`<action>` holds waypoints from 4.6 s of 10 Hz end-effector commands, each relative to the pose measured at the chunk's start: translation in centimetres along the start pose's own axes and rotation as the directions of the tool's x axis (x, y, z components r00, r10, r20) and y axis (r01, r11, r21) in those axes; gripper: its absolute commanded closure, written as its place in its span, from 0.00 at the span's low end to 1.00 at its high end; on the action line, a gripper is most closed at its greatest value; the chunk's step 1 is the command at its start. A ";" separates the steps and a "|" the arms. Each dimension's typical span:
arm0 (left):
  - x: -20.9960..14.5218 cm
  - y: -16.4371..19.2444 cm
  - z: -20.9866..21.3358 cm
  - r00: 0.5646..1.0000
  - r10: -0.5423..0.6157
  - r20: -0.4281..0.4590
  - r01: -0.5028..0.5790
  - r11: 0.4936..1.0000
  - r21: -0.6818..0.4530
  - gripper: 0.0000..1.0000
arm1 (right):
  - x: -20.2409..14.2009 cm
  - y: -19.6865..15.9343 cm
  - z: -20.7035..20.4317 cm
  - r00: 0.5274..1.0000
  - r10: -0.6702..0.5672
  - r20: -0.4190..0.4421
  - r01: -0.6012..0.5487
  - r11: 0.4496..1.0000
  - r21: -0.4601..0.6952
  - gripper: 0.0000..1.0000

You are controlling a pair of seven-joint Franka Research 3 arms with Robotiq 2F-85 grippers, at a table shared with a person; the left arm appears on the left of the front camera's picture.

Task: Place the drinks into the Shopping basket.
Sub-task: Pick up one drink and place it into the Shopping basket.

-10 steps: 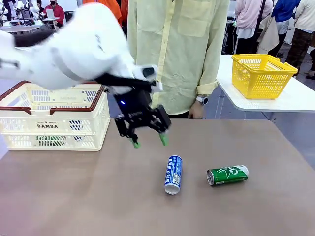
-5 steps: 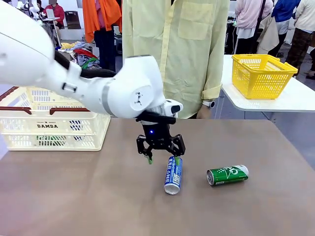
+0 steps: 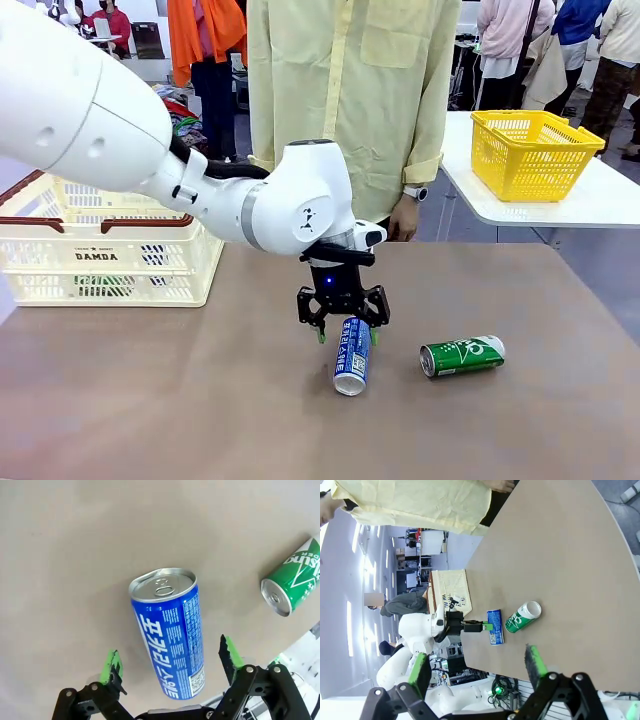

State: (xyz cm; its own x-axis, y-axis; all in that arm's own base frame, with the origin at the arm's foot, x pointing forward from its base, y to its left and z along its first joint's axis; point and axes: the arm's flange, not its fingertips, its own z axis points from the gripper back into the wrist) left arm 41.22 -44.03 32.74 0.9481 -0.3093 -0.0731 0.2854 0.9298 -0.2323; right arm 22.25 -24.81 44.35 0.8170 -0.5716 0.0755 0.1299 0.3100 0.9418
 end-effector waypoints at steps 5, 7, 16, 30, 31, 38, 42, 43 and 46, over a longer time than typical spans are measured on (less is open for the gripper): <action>-0.4 -0.9 -2.7 0.998 -0.062 0.019 0.059 0.993 0.105 0.00 | 0.0 0.0 0.1 1.000 0.023 0.001 -0.023 1.000 0.014 0.00; -0.8 -0.9 -2.9 0.998 -0.068 0.011 0.066 0.990 0.126 0.68 | 0.0 0.0 0.1 1.000 0.023 0.001 -0.023 1.000 0.014 0.00; -3.7 1.9 9.4 0.992 -0.080 0.097 0.075 0.996 0.054 1.00 | 0.0 0.0 0.1 1.000 0.023 0.001 -0.023 1.000 0.014 0.00; -10.7 33.1 38.1 0.842 0.310 0.441 -0.313 0.947 -0.068 1.00 | 0.0 0.0 0.1 1.000 0.023 0.001 -0.023 1.000 0.014 0.00; -10.7 33.1 38.1 0.842 0.310 0.441 -0.313 0.947 -0.068 1.00 | 0.0 0.0 0.1 1.000 0.023 0.001 -0.023 1.000 0.014 0.00; 4.2 36.2 32.1 0.953 0.207 0.223 -0.209 0.978 -0.013 1.00 | 0.0 0.0 0.1 1.000 0.023 0.001 -0.023 1.000 0.014 0.00; 7.6 35.6 25.8 0.928 0.298 0.223 -0.316 0.948 0.049 1.00 | 0.0 0.0 0.1 1.000 0.023 0.001 -0.023 1.000 0.014 0.00; 8.3 36.0 25.1 0.926 0.309 0.216 -0.330 0.942 0.068 1.00 | 0.0 0.0 0.1 1.000 0.023 0.001 -0.023 1.000 0.014 0.00; 9.3 36.4 24.3 0.928 0.304 0.214 -0.328 0.941 0.086 1.00 | 0.0 0.0 0.1 1.000 0.023 0.001 -0.023 1.000 0.014 0.00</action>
State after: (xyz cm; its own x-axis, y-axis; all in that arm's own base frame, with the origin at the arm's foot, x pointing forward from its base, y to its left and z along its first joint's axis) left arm 63.14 -8.04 46.43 0.9978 0.0299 0.0598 -0.0218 0.9912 -0.1305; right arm 22.22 -24.83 44.35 0.8165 -0.5724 0.0754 0.1303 0.3100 0.9418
